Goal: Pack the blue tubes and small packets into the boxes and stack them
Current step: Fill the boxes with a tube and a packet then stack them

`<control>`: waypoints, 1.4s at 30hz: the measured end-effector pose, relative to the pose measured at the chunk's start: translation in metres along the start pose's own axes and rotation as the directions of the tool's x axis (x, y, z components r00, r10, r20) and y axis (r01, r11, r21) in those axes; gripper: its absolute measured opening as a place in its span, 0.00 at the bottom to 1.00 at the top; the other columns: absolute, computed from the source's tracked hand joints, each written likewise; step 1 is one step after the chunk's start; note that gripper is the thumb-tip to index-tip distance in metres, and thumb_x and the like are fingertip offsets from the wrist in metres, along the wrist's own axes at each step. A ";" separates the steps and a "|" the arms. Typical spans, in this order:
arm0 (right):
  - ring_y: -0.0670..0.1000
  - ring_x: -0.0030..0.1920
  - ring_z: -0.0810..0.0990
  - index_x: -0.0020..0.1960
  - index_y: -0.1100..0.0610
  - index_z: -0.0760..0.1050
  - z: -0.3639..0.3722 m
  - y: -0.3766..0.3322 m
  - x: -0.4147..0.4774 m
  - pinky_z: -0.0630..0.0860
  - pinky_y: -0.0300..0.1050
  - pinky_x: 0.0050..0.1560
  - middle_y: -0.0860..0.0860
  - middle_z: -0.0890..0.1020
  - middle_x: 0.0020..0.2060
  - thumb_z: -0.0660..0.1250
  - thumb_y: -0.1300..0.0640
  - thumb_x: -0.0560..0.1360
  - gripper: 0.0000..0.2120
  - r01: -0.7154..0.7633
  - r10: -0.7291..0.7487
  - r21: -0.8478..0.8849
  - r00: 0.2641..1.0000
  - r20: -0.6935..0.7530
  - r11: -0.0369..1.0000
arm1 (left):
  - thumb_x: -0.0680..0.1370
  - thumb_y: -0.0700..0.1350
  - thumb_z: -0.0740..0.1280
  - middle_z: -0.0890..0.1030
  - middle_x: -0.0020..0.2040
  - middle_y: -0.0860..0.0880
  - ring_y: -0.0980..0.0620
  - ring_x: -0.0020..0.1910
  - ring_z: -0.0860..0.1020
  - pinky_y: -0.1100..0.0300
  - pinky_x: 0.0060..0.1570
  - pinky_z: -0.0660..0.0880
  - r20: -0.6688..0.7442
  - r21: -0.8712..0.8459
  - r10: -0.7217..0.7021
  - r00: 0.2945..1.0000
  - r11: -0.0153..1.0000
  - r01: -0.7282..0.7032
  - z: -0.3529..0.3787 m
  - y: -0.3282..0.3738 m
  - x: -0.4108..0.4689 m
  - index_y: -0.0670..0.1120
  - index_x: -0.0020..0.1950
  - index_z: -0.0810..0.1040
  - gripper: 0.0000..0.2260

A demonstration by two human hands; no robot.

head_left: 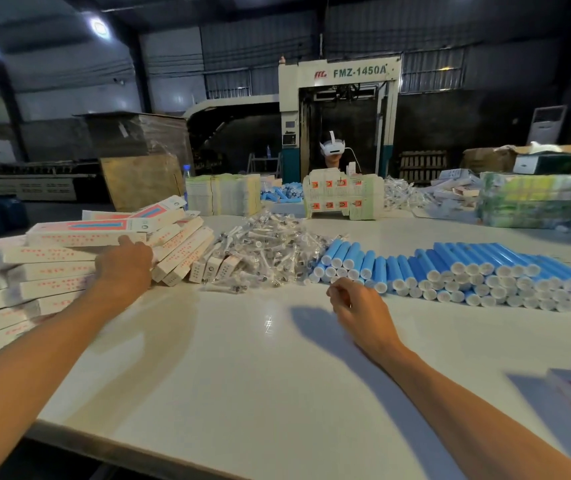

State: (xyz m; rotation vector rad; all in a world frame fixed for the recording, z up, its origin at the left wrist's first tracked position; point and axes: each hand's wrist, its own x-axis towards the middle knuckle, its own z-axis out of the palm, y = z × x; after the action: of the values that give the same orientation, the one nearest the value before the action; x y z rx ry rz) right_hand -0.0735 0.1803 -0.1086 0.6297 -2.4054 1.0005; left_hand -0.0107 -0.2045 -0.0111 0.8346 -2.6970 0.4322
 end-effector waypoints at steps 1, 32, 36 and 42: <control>0.51 0.39 0.79 0.46 0.52 0.77 0.000 0.000 0.000 0.79 0.56 0.42 0.45 0.82 0.38 0.63 0.58 0.81 0.07 -0.001 0.001 0.004 1.000 -0.003 1.000 | 0.84 0.52 0.68 0.71 0.63 0.41 0.39 0.61 0.78 0.50 0.51 0.76 0.030 -0.079 0.023 0.999 0.997 -0.020 -0.006 0.002 0.001 0.43 0.70 0.73 0.18; 0.63 0.69 0.71 0.71 0.59 0.72 0.012 0.050 0.151 0.72 0.58 0.65 0.62 0.79 0.64 0.56 0.49 0.86 0.20 -0.442 0.487 -0.349 0.872 0.048 0.826 | 0.73 0.55 0.78 0.85 0.41 0.43 0.42 0.30 0.83 0.53 0.32 0.82 0.062 -0.820 0.518 0.853 -0.460 0.339 0.001 0.198 -0.100 0.42 0.53 0.84 0.18; 0.65 0.64 0.76 0.67 0.64 0.69 0.010 0.043 0.157 0.75 0.57 0.61 0.64 0.79 0.62 0.61 0.56 0.84 0.16 -0.439 0.494 -0.356 0.866 0.076 0.825 | 0.74 0.59 0.77 0.87 0.46 0.41 0.41 0.33 0.84 0.53 0.34 0.82 0.052 -0.827 0.555 0.830 -0.442 0.347 0.004 0.201 -0.098 0.41 0.58 0.83 0.23; 0.66 0.63 0.77 0.79 0.66 0.50 -0.005 0.027 0.135 0.72 0.57 0.55 0.66 0.78 0.62 0.62 0.61 0.83 0.30 -0.478 0.511 -0.366 0.859 -0.005 0.799 | 0.74 0.64 0.74 0.88 0.53 0.41 0.41 0.36 0.86 0.53 0.36 0.83 0.092 -0.808 0.594 0.799 -0.424 0.408 0.007 0.202 -0.096 0.41 0.65 0.79 0.31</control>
State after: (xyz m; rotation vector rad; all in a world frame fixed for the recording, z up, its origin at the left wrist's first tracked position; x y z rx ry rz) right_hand -0.1938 0.1695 -0.0432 -0.1040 -2.8123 0.6879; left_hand -0.0534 0.0002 -0.0911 -0.1346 -1.9178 -2.4585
